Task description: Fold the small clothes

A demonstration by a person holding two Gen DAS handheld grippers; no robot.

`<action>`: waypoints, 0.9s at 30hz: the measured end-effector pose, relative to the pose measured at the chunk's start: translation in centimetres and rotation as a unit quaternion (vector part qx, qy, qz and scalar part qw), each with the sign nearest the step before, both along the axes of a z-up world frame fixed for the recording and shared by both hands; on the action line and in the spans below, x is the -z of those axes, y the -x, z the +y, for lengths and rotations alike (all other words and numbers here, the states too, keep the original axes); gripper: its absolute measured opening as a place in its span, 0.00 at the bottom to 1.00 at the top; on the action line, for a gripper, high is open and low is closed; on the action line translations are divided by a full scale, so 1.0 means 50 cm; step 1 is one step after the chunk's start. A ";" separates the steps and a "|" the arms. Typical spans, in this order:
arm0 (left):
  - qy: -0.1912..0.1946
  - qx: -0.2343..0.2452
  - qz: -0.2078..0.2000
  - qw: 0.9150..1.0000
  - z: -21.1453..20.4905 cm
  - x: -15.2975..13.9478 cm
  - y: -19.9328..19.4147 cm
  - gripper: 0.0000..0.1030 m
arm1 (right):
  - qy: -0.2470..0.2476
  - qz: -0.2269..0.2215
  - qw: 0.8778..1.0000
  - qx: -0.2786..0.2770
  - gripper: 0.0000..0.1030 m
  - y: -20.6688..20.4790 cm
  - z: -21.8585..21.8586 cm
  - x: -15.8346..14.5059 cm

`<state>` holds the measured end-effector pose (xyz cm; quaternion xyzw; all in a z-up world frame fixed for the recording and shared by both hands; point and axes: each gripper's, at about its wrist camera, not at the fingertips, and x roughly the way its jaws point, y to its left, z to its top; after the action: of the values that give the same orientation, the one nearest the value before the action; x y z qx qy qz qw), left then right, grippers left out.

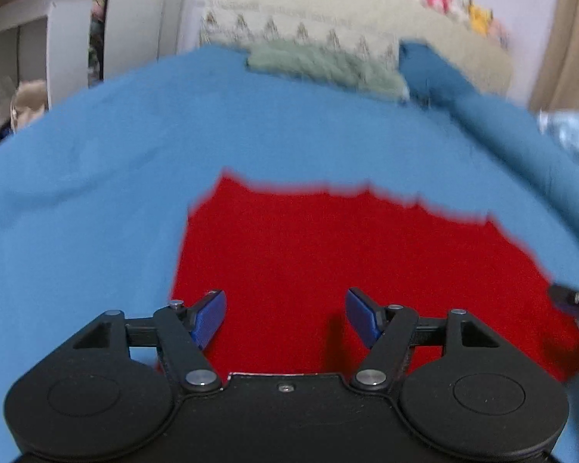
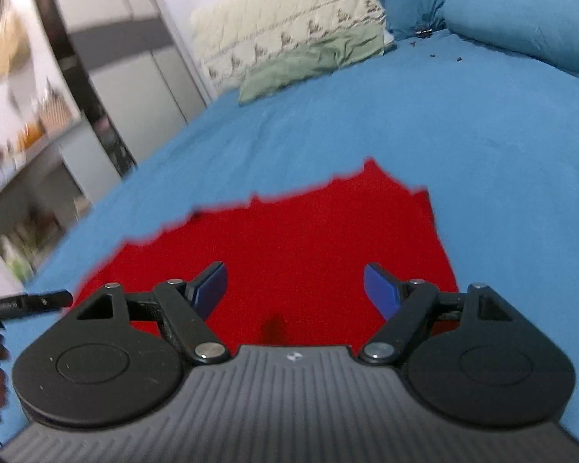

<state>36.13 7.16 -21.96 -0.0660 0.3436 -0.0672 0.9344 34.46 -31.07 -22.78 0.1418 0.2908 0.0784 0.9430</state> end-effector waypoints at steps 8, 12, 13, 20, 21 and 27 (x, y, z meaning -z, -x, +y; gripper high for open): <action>-0.026 -0.008 -0.020 0.999 -0.006 0.038 0.034 0.68 | 0.054 -0.022 0.998 0.010 0.79 0.031 0.020 0.052; -0.035 -0.008 -0.021 0.999 -0.004 0.034 0.040 0.68 | 0.034 -0.020 0.999 0.010 0.80 0.034 0.004 0.037; -0.038 -0.006 -0.021 0.999 -0.010 0.026 0.041 0.69 | 0.035 -0.022 0.999 0.014 0.81 0.039 -0.005 0.018; -0.039 0.051 -0.062 0.996 -0.112 -0.066 0.037 1.00 | 0.086 -0.034 0.992 0.085 0.96 0.117 -0.023 -0.064; -0.032 0.062 -0.058 0.996 -0.131 -0.070 0.029 1.00 | 0.085 -0.027 0.992 0.093 0.96 0.117 -0.028 -0.057; -0.052 0.091 -0.033 0.994 -0.219 -0.036 -0.011 1.00 | 0.098 0.001 0.989 0.114 0.93 0.109 -0.033 0.002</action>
<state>36.70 -3.80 -20.14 0.0169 0.3199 -0.1364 0.9374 29.01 -32.74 -22.87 0.0812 0.2800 -0.0588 0.9548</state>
